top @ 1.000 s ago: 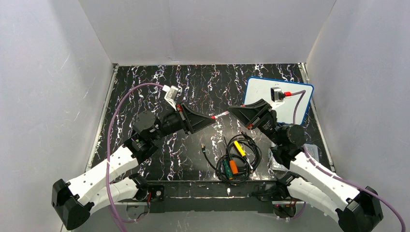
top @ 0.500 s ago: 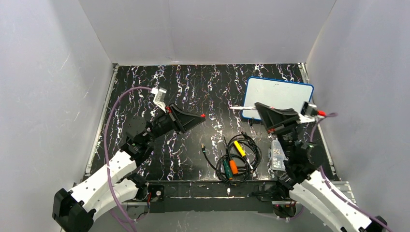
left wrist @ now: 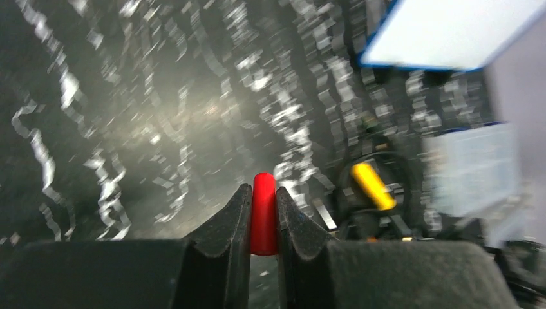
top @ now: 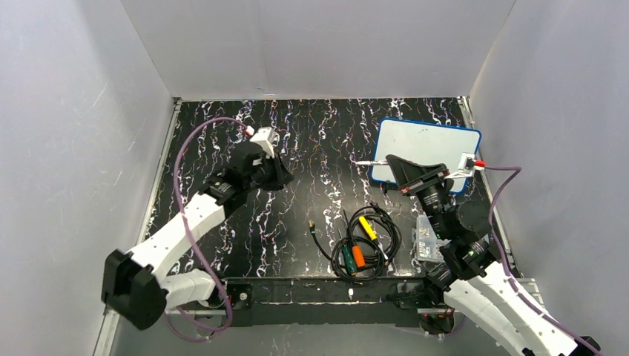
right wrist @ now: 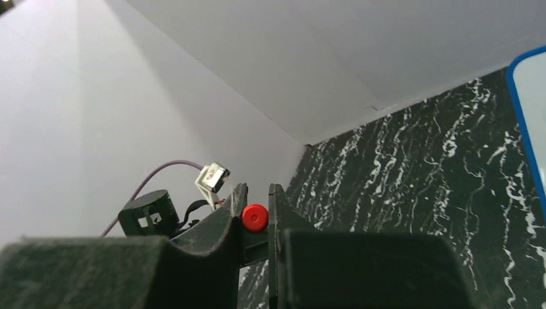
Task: Write a sentence on the whiteboard
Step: Place the pen cap at the center of the board.
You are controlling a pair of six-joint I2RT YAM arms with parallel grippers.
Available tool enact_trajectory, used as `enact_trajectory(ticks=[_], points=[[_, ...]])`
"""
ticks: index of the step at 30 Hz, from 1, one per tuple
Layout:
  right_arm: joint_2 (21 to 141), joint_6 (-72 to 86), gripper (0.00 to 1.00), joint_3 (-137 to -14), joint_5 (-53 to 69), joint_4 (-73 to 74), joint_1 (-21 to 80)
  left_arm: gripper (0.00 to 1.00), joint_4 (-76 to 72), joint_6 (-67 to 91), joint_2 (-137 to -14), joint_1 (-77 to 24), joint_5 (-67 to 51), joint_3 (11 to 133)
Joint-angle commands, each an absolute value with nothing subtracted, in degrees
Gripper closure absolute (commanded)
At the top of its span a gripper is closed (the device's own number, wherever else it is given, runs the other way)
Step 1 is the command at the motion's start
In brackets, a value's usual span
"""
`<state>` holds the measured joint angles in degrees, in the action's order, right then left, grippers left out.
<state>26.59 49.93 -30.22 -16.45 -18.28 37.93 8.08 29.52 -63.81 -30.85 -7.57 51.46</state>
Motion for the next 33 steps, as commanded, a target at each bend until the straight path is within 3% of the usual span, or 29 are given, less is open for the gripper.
enact_trajectory(ticks=[1,9,12,17,20,23,27,33], points=[[28.6,47.4,0.99,-29.7,-16.1,-17.0,38.0,1.0,18.0,24.4,-71.0,-30.5,0.4,52.5],[29.5,45.6,0.99,-27.1,-15.5,-17.8,37.9,1.0,11.0,25.9,-85.0,-30.5,0.7,51.8],[29.3,44.4,0.99,-26.3,-15.6,-17.9,38.0,0.95,9.6,25.2,-88.2,-30.5,0.3,52.1],[29.6,42.9,0.99,-25.7,-15.2,-18.1,38.0,0.69,9.3,24.8,-91.3,-30.5,0.8,51.9],[29.9,41.7,0.99,-25.7,-14.6,-18.2,37.9,0.45,9.0,25.4,-90.5,-30.4,1.4,51.0],[30.1,40.7,0.99,-25.7,-14.3,-18.1,37.9,0.31,9.2,26.0,-88.0,-30.4,2.1,50.5],[32.7,39.9,0.99,-28.3,-13.7,-15.3,38.0,0.21,9.8,25.2,-82.1,-30.4,2.4,50.3],[39.6,37.4,0.99,-32.4,-5.9,-14.1,38.0,0.18,12.3,21.7,-70.6,-30.5,-5.9,53.5]])
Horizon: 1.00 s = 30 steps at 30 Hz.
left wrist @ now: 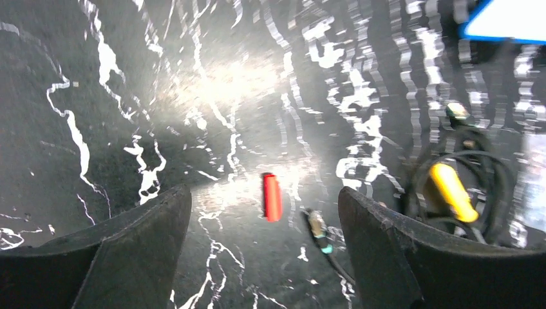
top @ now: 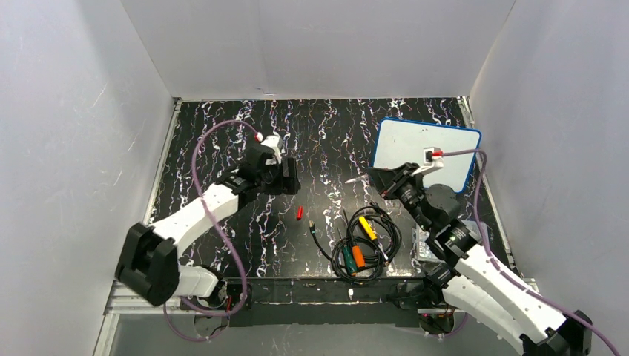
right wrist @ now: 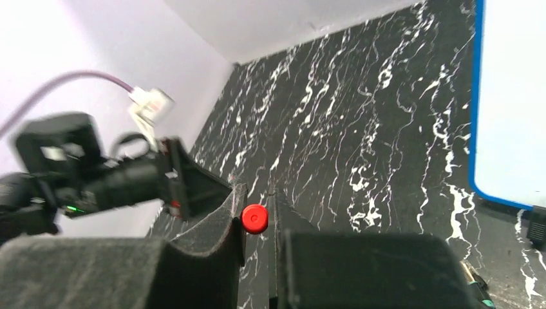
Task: Write a sentence on the whiteboard
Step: Place the pen cap at the center of the board, then adjust the whiteboard marker.
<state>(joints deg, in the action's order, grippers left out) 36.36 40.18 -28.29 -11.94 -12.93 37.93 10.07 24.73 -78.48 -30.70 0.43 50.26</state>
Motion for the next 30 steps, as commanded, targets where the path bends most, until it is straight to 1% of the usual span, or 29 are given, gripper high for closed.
enact_trajectory(ticks=[1,5,8,12,18,24,28,30], points=[[40.9,37.2,0.99,-32.9,-4.0,-14.2,38.0,0.18,13.0,20.9,-69.5,-30.5,-9.4,54.7],[47.7,36.6,0.99,-37.4,4.0,-12.0,38.0,0.18,17.2,16.6,-68.5,-32.7,-24.5,60.9],[51.3,37.7,0.99,-39.5,10.5,-13.5,38.0,0.19,21.7,10.3,-69.4,-37.8,-30.0,65.4],[54.1,39.8,0.99,-41.3,18.3,-16.4,38.0,0.19,26.9,3.1,-70.9,-44.0,-31.1,68.5],[53.9,40.6,0.99,-41.6,20.9,-16.1,38.1,0.22,27.0,0.6,-70.3,-45.2,-31.3,68.0],[54.0,42.0,0.99,-41.3,23.5,-17.5,38.1,0.3,26.7,0.3,-71.7,-45.8,-28.6,67.6],[54.5,43.1,0.99,-40.9,24.8,-18.7,38.0,0.44,26.0,0.3,-72.2,-46.2,-28.9,67.8],[54.3,44.1,0.99,-40.2,25.0,-19.9,38.0,0.49,25.6,0.3,-72.3,-46.4,-29.2,67.5]])
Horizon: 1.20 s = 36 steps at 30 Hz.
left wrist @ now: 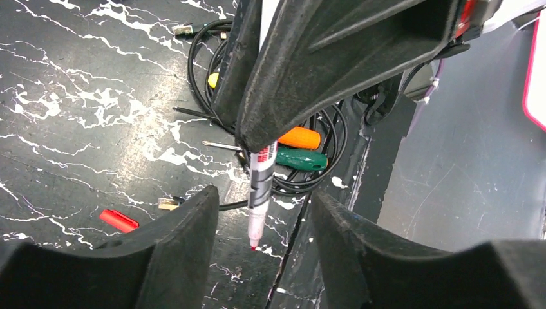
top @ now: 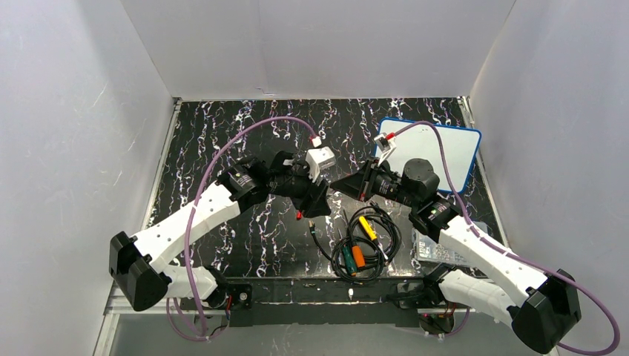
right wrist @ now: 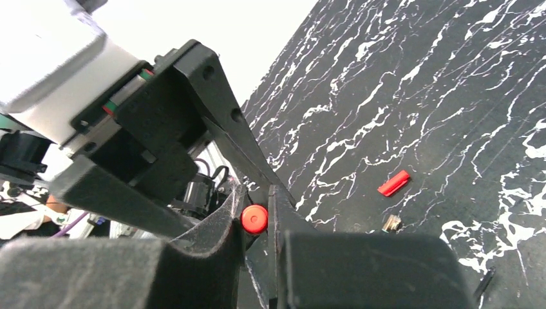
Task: Write a sentence on the whiteboard
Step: Adjust the whiteboard marker.
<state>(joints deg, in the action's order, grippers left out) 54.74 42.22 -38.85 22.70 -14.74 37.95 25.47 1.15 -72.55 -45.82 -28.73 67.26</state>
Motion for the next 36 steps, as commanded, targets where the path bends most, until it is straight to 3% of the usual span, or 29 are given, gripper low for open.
enact_trajectory(ticks=[1,4,5,7,9,11,13,16,19,23,27,36], points=[[54.2,44.7,0.99,-39.9,25.0,-20.4,38.0,0.59,25.6,0.2,-72.4,-46.4,-29.2,67.3],[53.8,46.1,0.99,-39.3,25.2,-20.5,38.1,0.97,25.7,-1.5,-72.3,-46.7,-29.4,66.5],[53.4,46.3,0.98,-39.3,25.2,-19.7,38.1,1.0,25.7,-2.0,-71.9,-46.8,-29.5,65.9],[52.3,46.4,0.81,-39.1,25.0,-17.7,38.0,1.0,25.8,-3.3,-70.2,-47.1,-29.2,64.5],[50.8,45.8,0.51,-39.3,24.9,-13.9,38.1,1.0,25.8,-4.7,-68.2,-47.2,-28.4,62.7],[49.6,42.9,0.29,-41.0,25.0,-6.6,38.0,1.0,27.1,-7.1,-66.7,-47.8,-28.0,61.5],[48.6,37.6,0.16,-44.6,24.5,3.7,38.0,1.0,29.9,-9.6,-66.1,-48.4,-28.4,60.9],[48.0,31.8,0.08,-49.2,24.2,17.0,38.0,1.0,33.6,-12.8,-65.5,-50.1,-29.9,60.3],[49.5,27.6,0.07,-52.8,27.4,26.6,37.9,1.0,35.7,-15.1,-64.8,-52.7,-31.0,59.2],[53.0,24.6,0.14,-54.2,35.8,33.7,37.9,1.0,37.3,-15.8,-66.0,-55.9,-31.9,59.4],[55.0,27.8,0.24,-50.8,47.2,30.3,38.0,1.0,38.2,-16.0,-68.6,-58.1,-31.4,60.8],[54.5,39.1,0.4,-40.0,57.3,16.9,38.5,1.0,40.6,-17.4,-72.2,-62.0,-29.7,64.1]])
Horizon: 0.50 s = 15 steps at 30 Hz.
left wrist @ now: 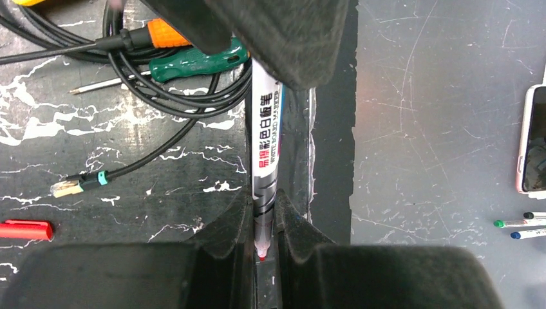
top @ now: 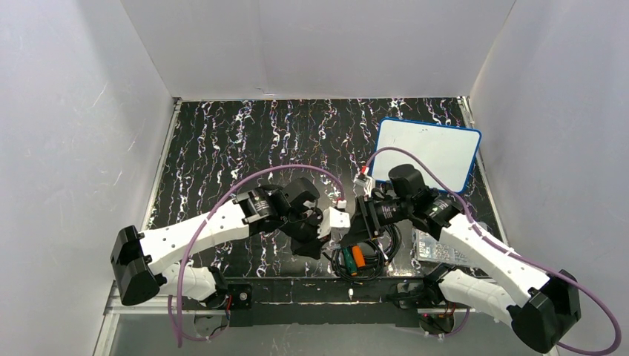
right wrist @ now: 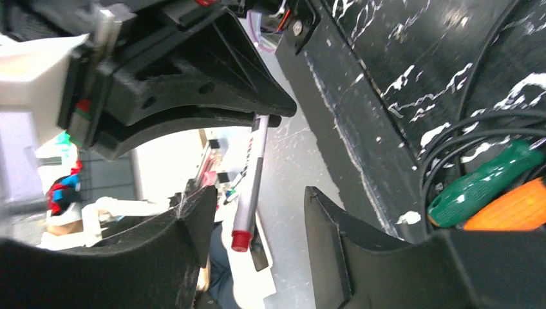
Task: Write a sentence on the whiteboard
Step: Adjust the whiteboard marker.
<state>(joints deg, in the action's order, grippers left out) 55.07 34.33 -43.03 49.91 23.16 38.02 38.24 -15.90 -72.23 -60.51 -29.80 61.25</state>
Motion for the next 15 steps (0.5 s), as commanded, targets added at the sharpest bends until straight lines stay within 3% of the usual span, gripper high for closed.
enact_trajectory(ticks=[1,15], points=[[54.8,38.4,0.42,-39.5,57.6,18.0,38.6,1.0,40.7,-17.4,-72.4,-62.3,-29.9,64.3],[57.0,39.6,0.64,-35.2,65.3,15.6,41.7,1.0,44.9,-19.4,-78.8,-68.9,-32.4,70.1]])
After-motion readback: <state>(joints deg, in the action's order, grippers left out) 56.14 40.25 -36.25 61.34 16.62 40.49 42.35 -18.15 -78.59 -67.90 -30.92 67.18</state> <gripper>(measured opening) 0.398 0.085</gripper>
